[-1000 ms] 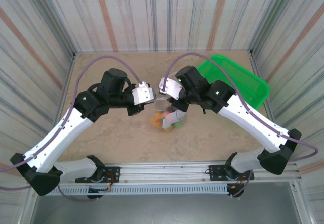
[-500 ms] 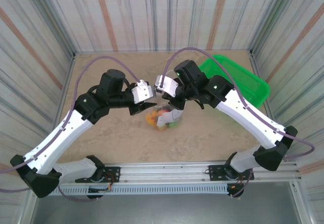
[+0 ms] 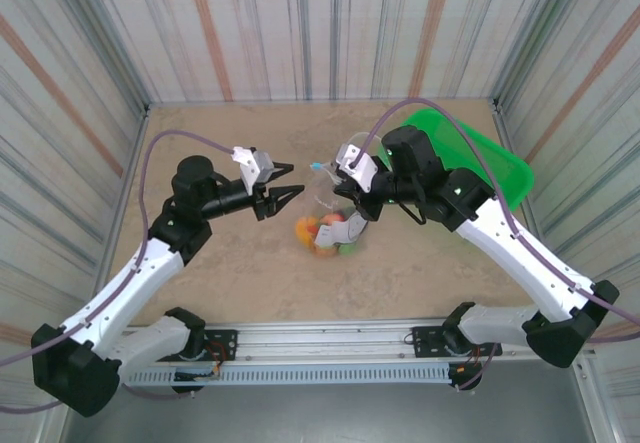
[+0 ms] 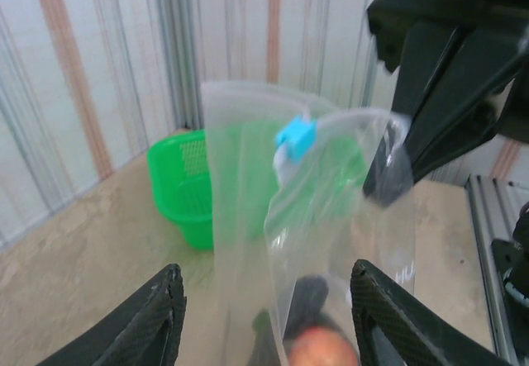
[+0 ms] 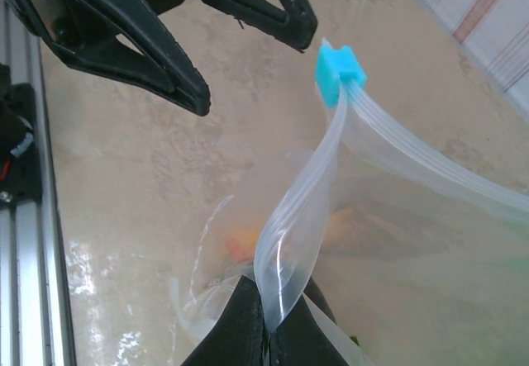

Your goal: Place the food in the zip-top bag and seal the zipper

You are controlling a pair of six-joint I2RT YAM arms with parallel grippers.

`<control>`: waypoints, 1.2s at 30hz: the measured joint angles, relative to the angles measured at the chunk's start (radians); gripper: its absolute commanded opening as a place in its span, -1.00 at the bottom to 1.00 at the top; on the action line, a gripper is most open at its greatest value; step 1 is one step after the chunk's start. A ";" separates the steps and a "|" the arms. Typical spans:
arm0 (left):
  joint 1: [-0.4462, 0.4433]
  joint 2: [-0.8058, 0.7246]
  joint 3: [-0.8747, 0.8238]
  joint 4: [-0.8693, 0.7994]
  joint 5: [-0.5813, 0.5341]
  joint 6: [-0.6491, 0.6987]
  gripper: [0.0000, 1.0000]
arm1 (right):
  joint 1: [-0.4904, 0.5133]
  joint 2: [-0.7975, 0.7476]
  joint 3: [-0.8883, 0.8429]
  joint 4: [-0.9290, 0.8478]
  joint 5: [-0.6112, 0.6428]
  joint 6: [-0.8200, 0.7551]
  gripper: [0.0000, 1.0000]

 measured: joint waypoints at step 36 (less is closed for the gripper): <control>-0.029 0.203 -0.106 0.582 0.109 -0.047 -0.51 | -0.018 -0.030 -0.050 0.072 -0.150 0.038 -1.00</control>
